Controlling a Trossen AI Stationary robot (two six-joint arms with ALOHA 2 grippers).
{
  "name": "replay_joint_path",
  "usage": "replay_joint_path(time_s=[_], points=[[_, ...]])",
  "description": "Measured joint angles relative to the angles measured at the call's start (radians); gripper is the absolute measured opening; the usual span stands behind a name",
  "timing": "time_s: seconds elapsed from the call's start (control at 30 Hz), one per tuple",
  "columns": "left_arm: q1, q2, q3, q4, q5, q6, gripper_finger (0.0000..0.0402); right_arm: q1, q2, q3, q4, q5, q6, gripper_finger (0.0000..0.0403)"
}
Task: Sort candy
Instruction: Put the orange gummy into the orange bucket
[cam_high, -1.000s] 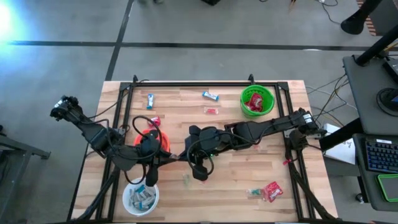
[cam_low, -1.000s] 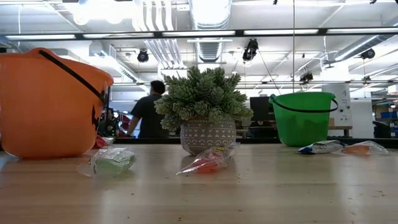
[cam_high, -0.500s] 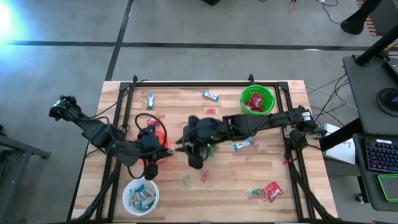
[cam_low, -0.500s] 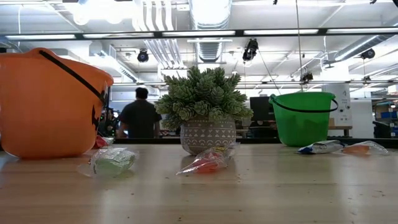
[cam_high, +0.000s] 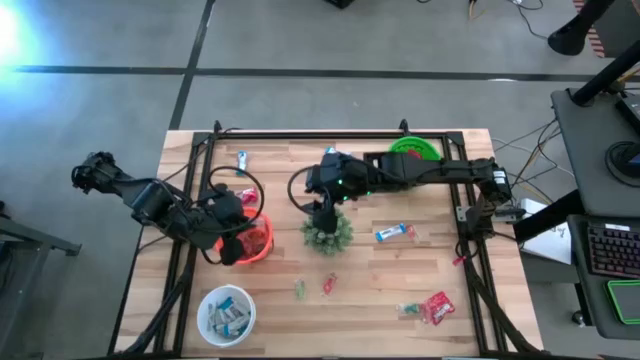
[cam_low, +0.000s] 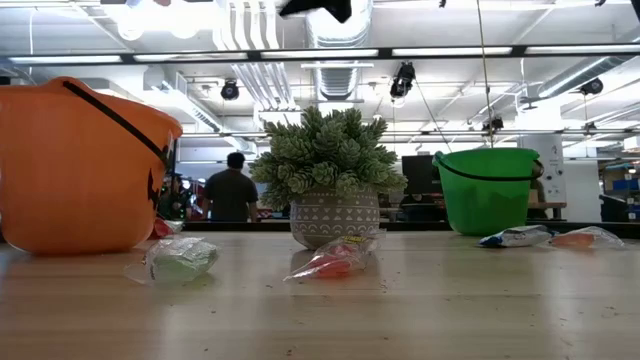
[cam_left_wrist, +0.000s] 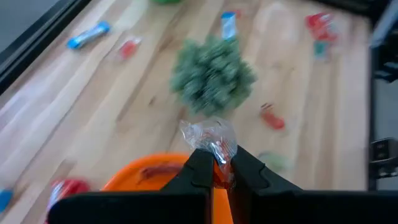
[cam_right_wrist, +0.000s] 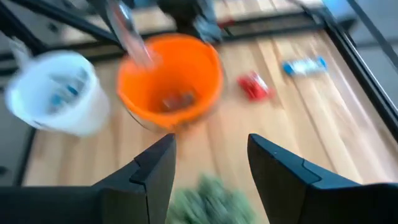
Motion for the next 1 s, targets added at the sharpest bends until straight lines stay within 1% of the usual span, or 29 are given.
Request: replay_joint_path(time_s=[0.07, 0.2, 0.3, 0.43, 0.57, 0.67, 0.77, 0.87, 1.0], points=[[0.008, -0.017, 0.000, -0.063, 0.006, -0.034, 0.0000, -0.027, -0.006, 0.000, -0.069, 0.000, -0.008, 0.0187], [0.017, -0.043, 0.000, -0.181, 0.059, -0.118, 0.0000, -0.085, -0.007, 0.000, -0.153, -0.001, -0.058, 0.0185], [0.017, -0.059, 0.000, -0.245, 0.110, -0.178, 0.0000, -0.131, -0.007, -0.002, -0.182, -0.001, -0.097, 0.0185], [0.017, -0.076, -0.004, -0.276, 0.167, -0.223, 0.0000, -0.195, -0.007, -0.005, -0.188, -0.002, -0.131, 0.0185], [0.017, -0.091, -0.041, -0.283, 0.218, -0.282, 0.0000, -0.252, -0.007, -0.011, -0.187, -0.002, -0.166, 0.0188], [0.018, -0.098, -0.102, -0.285, 0.266, -0.339, 0.0000, -0.283, -0.006, -0.012, -0.187, -0.002, -0.188, 0.0189], [0.018, -0.096, -0.164, -0.266, 0.316, -0.366, 0.0000, -0.304, -0.006, -0.012, -0.186, -0.004, -0.211, 0.0189], [0.019, -0.090, -0.209, -0.212, 0.316, -0.368, 0.0002, -0.319, -0.006, -0.012, -0.184, -0.005, -0.238, 0.0190], [0.032, -0.087, -0.229, -0.159, 0.295, -0.368, 0.0018, -0.336, -0.006, -0.012, -0.183, -0.005, -0.268, 0.0190]])
